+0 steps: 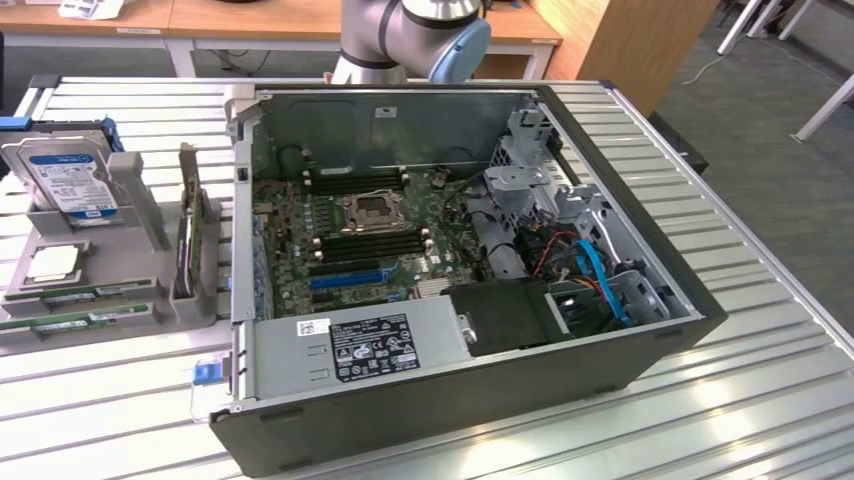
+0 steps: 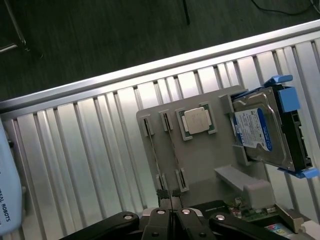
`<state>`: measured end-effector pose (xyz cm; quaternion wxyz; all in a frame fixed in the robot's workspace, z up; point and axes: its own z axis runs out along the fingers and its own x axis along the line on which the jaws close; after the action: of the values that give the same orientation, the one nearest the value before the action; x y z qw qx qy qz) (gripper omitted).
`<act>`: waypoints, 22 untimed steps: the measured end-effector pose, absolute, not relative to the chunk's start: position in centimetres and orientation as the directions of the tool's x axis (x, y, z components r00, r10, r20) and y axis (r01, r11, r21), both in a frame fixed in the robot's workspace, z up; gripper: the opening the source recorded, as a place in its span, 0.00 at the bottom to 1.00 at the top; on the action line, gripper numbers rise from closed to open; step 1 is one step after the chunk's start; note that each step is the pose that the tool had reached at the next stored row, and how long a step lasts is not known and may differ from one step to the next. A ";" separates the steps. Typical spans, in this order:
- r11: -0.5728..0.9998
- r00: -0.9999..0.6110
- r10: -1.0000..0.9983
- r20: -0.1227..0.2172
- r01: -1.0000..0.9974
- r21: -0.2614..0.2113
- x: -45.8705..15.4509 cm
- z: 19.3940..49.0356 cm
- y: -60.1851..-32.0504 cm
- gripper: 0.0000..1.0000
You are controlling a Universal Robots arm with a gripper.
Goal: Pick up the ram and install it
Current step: 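Pick up the ram and move it above insertion slot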
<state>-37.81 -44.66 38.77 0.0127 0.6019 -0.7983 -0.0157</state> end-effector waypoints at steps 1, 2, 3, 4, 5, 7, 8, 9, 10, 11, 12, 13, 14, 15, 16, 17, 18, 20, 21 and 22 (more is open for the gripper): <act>0.272 -0.272 -0.962 0.001 -0.961 0.040 -37.8 38.8 -44.7 0.10; 0.269 -0.269 -0.963 0.001 -0.962 0.040 -37.8 38.7 -44.7 0.10; 0.266 -0.266 -0.964 0.001 -0.963 0.040 -37.8 38.7 -44.7 0.10; 0.263 -0.263 -0.965 0.001 -0.964 0.040 -37.8 38.7 -44.7 0.10; 0.260 -0.260 -0.966 0.001 -0.965 0.040 -37.8 38.7 -44.7 0.10; 0.254 -0.254 -0.967 0.001 -0.966 0.040 -37.8 38.7 -44.7 0.10; 0.251 -0.251 -0.968 0.001 -0.967 0.040 -37.8 38.7 -44.7 0.10; 0.248 -0.249 -0.969 0.001 -0.968 0.040 -37.8 38.7 -44.7 0.10; 0.246 -0.246 -0.969 0.001 -0.969 0.040 -37.8 38.6 -44.7 0.10; 0.243 -0.243 -0.970 0.001 -0.969 0.040 -37.8 38.6 -44.7 0.10; 0.240 -0.240 -0.971 0.001 -0.970 0.040 -37.8 38.6 -44.7 0.10; 0.238 -0.238 -0.971 0.001 -0.970 0.040 -37.8 38.6 -44.7 0.10; 0.235 -0.235 -0.972 0.001 -0.971 0.040 -37.8 38.6 -44.7 0.10; 0.231 -0.232 -0.973 0.001 -0.972 0.040 -37.8 38.6 -44.7 0.10; 0.228 -0.229 -0.974 0.001 -0.973 0.040 -37.8 38.6 -44.7 0.10; 0.225 -0.225 -0.974 0.001 -0.973 0.040 -37.8 38.5 -44.7 0.10; 0.222 -0.222 -0.975 0.001 -0.974 0.040 -37.8 38.5 -44.7 0.10; 0.216 -0.216 -0.976 0.001 -0.976 0.040 -37.8 38.5 -44.7 0.10; 0.213 -0.213 -0.977 0.001 -0.976 0.040 -37.8 38.5 -44.7 0.10; 0.210 -0.210 -0.978 0.001 -0.977 0.040 -37.8 38.5 -44.7 0.10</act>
<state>-37.81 -44.66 38.45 0.0132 0.6283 -0.7777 -0.0153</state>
